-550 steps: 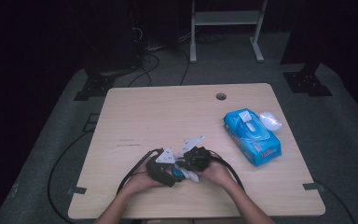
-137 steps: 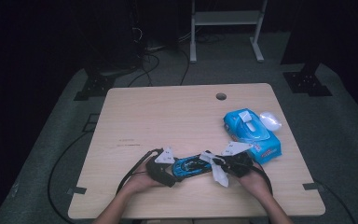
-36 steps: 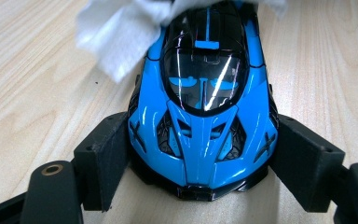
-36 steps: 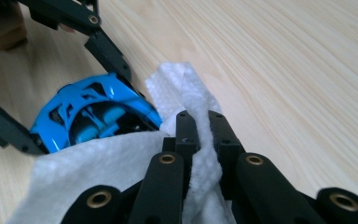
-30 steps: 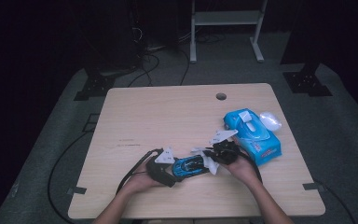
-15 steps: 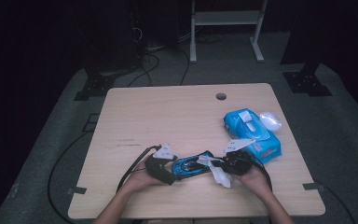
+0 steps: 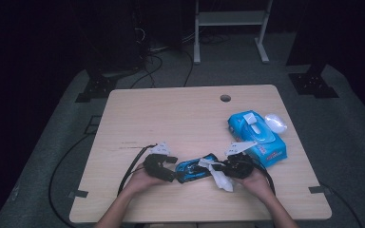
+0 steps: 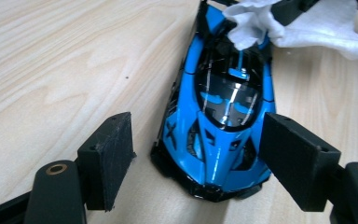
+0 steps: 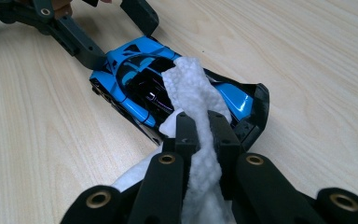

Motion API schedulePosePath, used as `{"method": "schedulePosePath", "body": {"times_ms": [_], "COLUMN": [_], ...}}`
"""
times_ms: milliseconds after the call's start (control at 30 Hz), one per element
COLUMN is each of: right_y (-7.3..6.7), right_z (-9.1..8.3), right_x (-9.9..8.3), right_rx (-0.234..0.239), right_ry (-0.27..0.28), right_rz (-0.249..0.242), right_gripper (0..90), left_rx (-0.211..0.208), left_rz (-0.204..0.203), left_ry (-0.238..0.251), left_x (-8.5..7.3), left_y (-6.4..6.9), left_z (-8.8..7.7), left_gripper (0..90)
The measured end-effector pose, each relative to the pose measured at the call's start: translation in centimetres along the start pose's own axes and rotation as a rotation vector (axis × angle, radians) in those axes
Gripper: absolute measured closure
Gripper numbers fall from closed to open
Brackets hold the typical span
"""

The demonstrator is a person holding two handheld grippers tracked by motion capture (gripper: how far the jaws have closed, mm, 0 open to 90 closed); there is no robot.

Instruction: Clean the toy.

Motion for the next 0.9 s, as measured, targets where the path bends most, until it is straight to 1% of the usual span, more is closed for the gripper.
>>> {"method": "schedulePosePath", "body": {"times_ms": [67, 133, 200, 367, 533, 667, 700, 733, 767, 800, 900], "right_y": [0.0, -0.1, -0.2, -0.2, -0.5, -0.8, -0.8, -0.8, -1.2, -1.3, -1.2], "right_z": [0.0, 0.0, 0.0, 0.0, 0.0, 0.0, 0.0, 0.0, 0.2, 0.2, 0.1], "right_x": [-0.1, -0.2, -0.3, -0.5, -0.7, -0.9, -0.9, -1.0, -1.0, -0.9, -0.8], "right_rx": [-0.003, -0.012, -0.016, -0.018, -0.032, -0.03, -0.03, -0.019, -0.027, -0.033, -0.023], "right_ry": [0.005, 0.007, 0.01, 0.026, 0.032, 0.037, 0.037, 0.034, 0.028, 0.026, 0.015], "right_rz": [-0.003, -0.009, -0.013, -0.012, -0.026, -0.035, -0.035, -0.037, -0.054, -0.06, -0.054], "right_gripper": [83.7, 83.8, 83.9, 84.1, 84.2, 84.4, 84.4, 84.5, 84.5, 84.5, 84.5], "left_rx": [0.004, 0.007, -0.006, -0.008, -0.005, -0.008, -0.008, -0.008, -0.01, -0.01, -0.014], "left_rz": [-0.034, -0.049, -0.063, -0.06, -0.058, -0.056, -0.056, -0.053, -0.055, -0.053, -0.053], "left_ry": [-0.004, -0.015, -0.013, -0.011, -0.014, -0.013, -0.013, -0.018, -0.019, -0.018, -0.017], "left_x": [-0.1, -0.2, -0.2, -0.2, -0.2, -0.2, -0.2, -0.2, -0.2, -0.2, -0.2], "left_y": [-0.2, -0.3, -0.4, -0.5, -0.4, -0.3, -0.3, -0.3, -0.2, -0.2, -0.2], "left_z": [0.2, 0.2, 0.3, 0.3, 0.3, 0.3, 0.3, 0.3, 0.3, 0.3, 0.3], "left_gripper": [25.8, 25.8, 25.8, 25.8, 25.9, 25.9, 25.9, 25.9, 25.8, 25.8, 25.8]}}
Point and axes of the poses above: each handheld gripper's, and its own axes: z roughly forward along the jaws, x roughly out of its top, y roughly to its right, the point moved 1 cm from there along z, roughly forward along the jaws, and after that the axes turned 12 degrees about -y, right-handed, at the moved point
